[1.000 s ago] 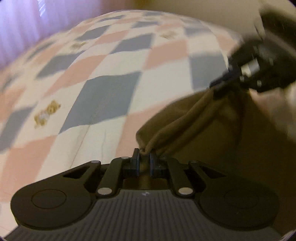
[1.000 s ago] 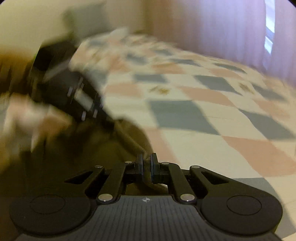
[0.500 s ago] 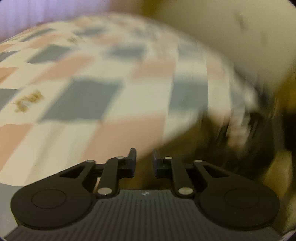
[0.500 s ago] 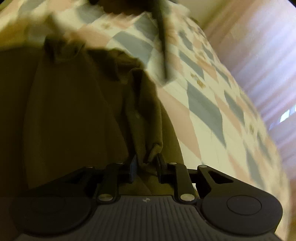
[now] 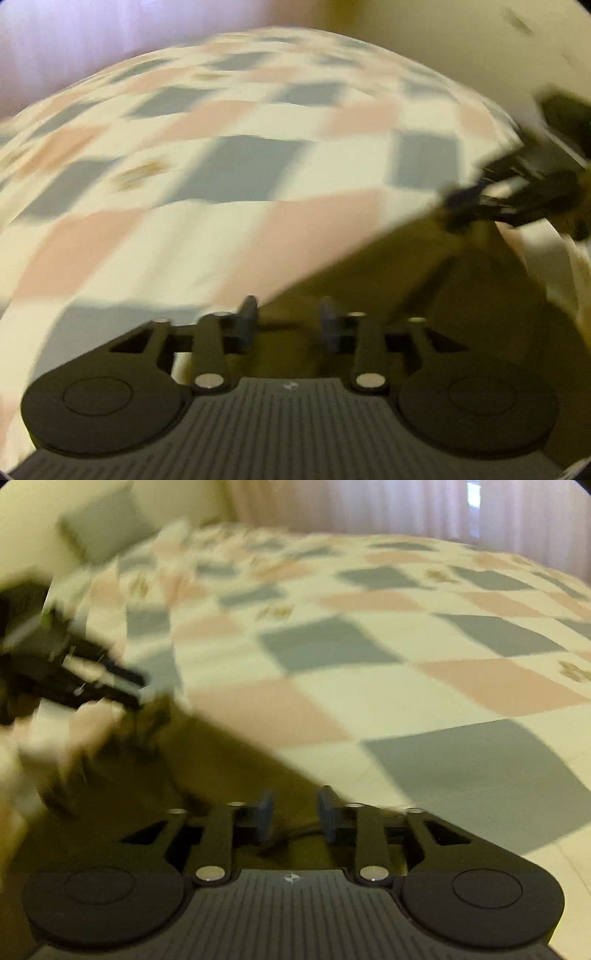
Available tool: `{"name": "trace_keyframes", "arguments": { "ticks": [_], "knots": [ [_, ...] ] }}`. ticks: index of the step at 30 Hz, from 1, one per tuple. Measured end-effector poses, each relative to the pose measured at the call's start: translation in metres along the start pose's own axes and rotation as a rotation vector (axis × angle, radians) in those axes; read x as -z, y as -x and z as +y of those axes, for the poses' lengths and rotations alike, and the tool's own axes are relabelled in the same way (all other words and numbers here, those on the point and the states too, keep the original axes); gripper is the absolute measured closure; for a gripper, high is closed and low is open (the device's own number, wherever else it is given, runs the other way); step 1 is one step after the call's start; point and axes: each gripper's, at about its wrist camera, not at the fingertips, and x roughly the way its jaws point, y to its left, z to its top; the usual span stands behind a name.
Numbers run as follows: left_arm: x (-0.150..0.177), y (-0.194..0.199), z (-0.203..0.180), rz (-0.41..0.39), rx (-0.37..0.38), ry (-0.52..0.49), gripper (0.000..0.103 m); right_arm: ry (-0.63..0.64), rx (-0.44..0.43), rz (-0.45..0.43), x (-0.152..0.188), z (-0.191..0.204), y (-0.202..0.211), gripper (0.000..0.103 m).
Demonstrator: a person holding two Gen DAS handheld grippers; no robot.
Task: Fold clothes
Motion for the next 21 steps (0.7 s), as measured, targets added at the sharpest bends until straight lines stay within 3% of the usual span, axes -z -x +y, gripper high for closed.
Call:
{"name": "trace_keyframes", "arguments": {
  "ticks": [2,3,4,6,8,10,11,12,13,14,15,21],
  "knots": [
    [0.003,0.011,0.037,0.01,0.009,0.177,0.061,-0.123,-0.007,-0.003,-0.01,-0.025,0.009,0.04],
    [0.006,0.011,0.056,0.024,0.041,0.278,0.048,-0.199,-0.019,0.008,-0.012,-0.041,0.011,0.03],
    [0.01,0.008,0.072,0.039,0.072,0.367,0.04,-0.274,-0.036,0.026,-0.012,-0.057,0.011,0.028],
    [0.019,-0.011,0.092,0.08,0.134,0.482,0.04,-0.394,-0.065,0.067,-0.009,-0.083,-0.001,0.028],
    [0.023,-0.036,0.1,0.124,0.172,0.517,0.042,-0.464,-0.106,0.115,-0.004,-0.099,-0.017,0.028],
    [0.028,-0.055,0.101,0.146,0.19,0.526,0.046,-0.456,-0.141,0.144,-0.001,-0.101,-0.03,0.029],
    [0.031,-0.06,0.098,0.148,0.203,0.514,0.047,-0.445,-0.154,0.149,0.001,-0.1,-0.034,0.034],
    [0.032,-0.063,0.093,0.149,0.205,0.49,0.057,-0.434,-0.167,0.146,0.002,-0.098,-0.036,0.045],
    [0.031,-0.064,0.085,0.147,0.186,0.441,0.075,-0.426,-0.189,0.149,0.004,-0.096,-0.038,0.058],
    [0.029,-0.065,0.077,0.146,0.166,0.391,0.083,-0.407,-0.195,0.151,0.005,-0.092,-0.04,0.095],
    [0.029,-0.064,0.071,0.141,0.151,0.348,0.096,-0.37,-0.176,0.137,0.006,-0.086,-0.036,0.095],
    [0.045,0.016,0.03,0.006,0.089,0.215,0.096,-0.13,-0.078,-0.103,0.024,-0.027,0.046,0.096]
  ]
}}
